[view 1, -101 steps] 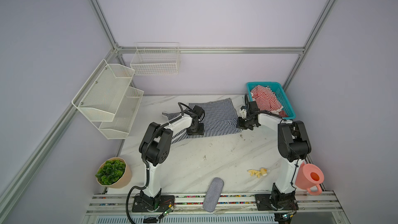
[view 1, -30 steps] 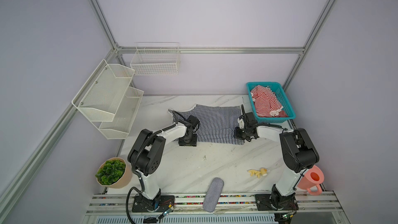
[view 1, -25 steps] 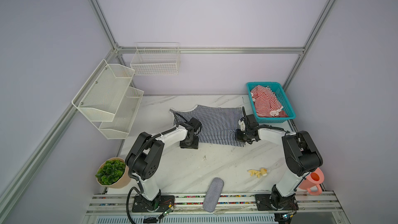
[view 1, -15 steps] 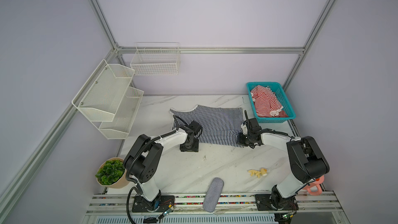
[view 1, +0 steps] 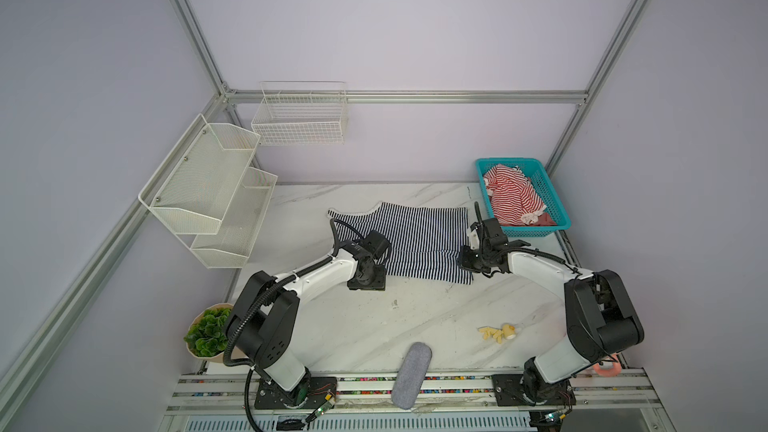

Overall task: Fold and stack tank tops
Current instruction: Move the tank top to the center of the table, then fold the tank top at the center of the table.

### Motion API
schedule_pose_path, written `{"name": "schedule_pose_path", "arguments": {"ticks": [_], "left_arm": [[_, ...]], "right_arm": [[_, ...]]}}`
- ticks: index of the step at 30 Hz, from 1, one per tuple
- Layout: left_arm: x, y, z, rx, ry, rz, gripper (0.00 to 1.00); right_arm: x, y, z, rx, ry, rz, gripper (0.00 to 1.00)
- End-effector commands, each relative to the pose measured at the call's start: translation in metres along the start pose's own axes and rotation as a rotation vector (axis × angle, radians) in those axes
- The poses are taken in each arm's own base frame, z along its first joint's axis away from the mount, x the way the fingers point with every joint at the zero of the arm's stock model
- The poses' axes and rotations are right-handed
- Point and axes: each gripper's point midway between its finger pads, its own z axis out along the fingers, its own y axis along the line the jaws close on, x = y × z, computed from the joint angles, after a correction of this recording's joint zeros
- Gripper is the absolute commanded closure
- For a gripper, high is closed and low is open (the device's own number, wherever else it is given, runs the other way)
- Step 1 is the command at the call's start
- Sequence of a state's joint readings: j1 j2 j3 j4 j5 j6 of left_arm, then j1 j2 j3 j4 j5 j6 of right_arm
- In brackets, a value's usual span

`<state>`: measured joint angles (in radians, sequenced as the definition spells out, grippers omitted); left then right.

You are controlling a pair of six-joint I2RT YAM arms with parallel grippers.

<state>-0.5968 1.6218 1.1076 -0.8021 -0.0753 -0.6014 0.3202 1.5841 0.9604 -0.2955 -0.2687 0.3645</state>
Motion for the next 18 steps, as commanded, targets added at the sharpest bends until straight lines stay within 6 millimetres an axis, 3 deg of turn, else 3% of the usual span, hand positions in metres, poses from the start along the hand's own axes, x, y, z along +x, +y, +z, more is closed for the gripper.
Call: {"name": "schedule_pose_path", "arguments": {"ticks": [1,10,18], "left_arm": [[-0.046,-0.017,-0.046,0.035,-0.144,0.034,0.37],[-0.099,-0.011,-0.073,-0.061,-0.229,0.090,0.35],[-0.169,0.013,-0.071,-0.045,-0.263,0.045,0.34]], "right_arm": [[-0.025,0.016,-0.018,-0.010,-0.050,-0.046,0.80],[-0.095,0.051,-0.015,-0.042,-0.125,-0.123,0.68],[-0.145,0.063,0.024,-0.054,-0.136,-0.150,0.61]]}}
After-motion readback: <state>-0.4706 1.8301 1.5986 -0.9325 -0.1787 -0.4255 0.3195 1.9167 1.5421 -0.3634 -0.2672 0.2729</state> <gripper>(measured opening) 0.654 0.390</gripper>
